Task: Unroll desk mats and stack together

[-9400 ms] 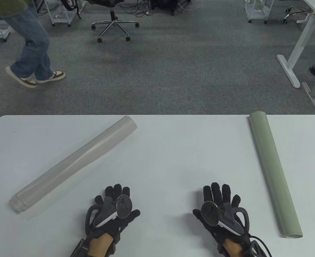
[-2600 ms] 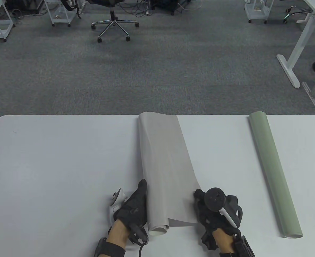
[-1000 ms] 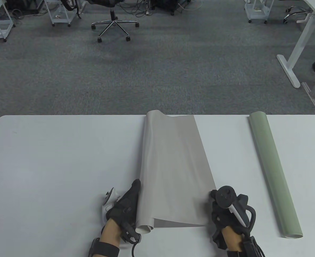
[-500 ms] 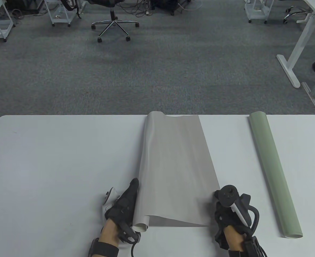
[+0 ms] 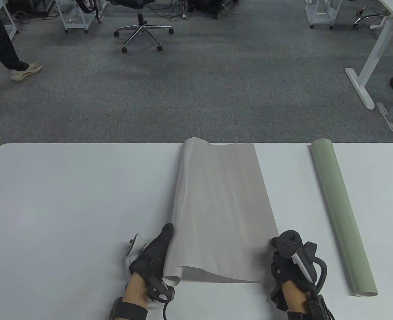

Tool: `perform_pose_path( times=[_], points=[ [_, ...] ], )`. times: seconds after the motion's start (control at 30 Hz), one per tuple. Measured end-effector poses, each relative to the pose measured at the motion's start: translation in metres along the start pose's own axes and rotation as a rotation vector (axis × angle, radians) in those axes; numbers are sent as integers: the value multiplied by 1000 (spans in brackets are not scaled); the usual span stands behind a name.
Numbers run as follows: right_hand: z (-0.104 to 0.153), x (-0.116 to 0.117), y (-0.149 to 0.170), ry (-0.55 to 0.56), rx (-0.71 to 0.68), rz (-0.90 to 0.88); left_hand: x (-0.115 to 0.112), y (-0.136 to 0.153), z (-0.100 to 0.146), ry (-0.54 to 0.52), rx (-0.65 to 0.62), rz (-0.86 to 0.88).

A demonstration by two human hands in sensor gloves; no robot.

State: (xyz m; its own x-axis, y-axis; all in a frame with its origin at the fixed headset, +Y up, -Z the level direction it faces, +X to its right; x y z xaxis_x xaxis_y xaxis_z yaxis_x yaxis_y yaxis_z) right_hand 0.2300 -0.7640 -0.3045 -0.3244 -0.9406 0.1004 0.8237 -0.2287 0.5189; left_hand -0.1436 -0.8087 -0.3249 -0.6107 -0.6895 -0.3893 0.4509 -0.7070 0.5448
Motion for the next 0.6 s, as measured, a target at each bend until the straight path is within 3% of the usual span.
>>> perform_pose_path(
  times=[0.23,0.6],
  points=[
    [0,-1,2,-5,9,-1,0,-3,1,28,-6,-13],
    [-1,-4,6,4,38,24,4,0,2,-25,-3,18]
  ],
)
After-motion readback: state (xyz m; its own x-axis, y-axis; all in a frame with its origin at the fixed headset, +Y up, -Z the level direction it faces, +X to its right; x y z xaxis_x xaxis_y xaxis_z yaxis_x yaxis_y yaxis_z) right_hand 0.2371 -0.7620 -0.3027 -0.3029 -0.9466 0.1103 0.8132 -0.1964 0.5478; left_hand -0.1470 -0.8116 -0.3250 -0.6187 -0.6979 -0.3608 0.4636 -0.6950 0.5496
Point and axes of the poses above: the tracker on the back of each hand, its own y axis roughly to the little-finger side, its own z axis roughly from the fingertips to the wrist, x = y × z, the point moved 1 cm from there along -z, roughly from the wrist to the fingertips, and after that the axes turned 10 degrees about x, right-handed, at the moved point
